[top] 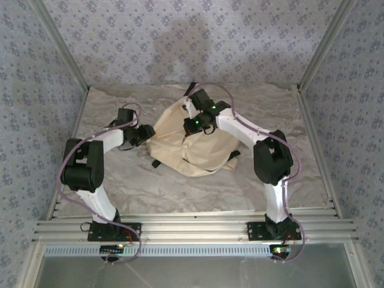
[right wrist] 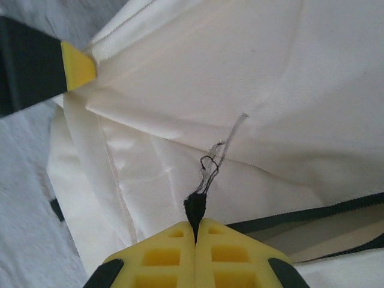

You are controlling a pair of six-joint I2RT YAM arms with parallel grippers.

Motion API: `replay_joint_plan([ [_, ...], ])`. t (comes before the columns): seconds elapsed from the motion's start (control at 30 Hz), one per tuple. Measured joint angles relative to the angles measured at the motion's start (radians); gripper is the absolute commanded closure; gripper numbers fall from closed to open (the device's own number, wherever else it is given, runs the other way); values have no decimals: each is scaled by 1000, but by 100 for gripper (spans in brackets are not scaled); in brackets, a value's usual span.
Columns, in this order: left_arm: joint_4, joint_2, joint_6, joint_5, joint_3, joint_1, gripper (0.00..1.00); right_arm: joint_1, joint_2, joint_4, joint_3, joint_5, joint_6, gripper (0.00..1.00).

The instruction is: Pack the student bag

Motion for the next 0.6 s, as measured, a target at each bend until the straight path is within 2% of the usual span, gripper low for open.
replay_joint_plan([
  [0.03, -9, -13, -3, 6, -1, 1, 20, -7, -1, 37, -24, -25, 24, 100],
  [0.07, -19, -35, -8, 10, -5, 1, 2, -8, 0, 75, -48, -46, 49, 100],
  [0.1, -24, -60, -16, 14, -10, 1, 0, -8, 1, 103, -69, -65, 71, 100],
  [0.23, -31, -241, -68, 41, -70, -3, 0, 7, 8, 212, -113, -130, 164, 100],
  [0.37, 51, -420, -201, 57, -185, -26, 0, 29, 10, 295, -115, -167, 242, 100],
  [0.47, 141, -478, -324, 58, -282, -60, 2, 42, 10, 351, -115, -187, 292, 100],
  [0.6, 223, -474, -457, 48, -366, -114, 6, 51, 2, 441, -133, -216, 360, 100],
])
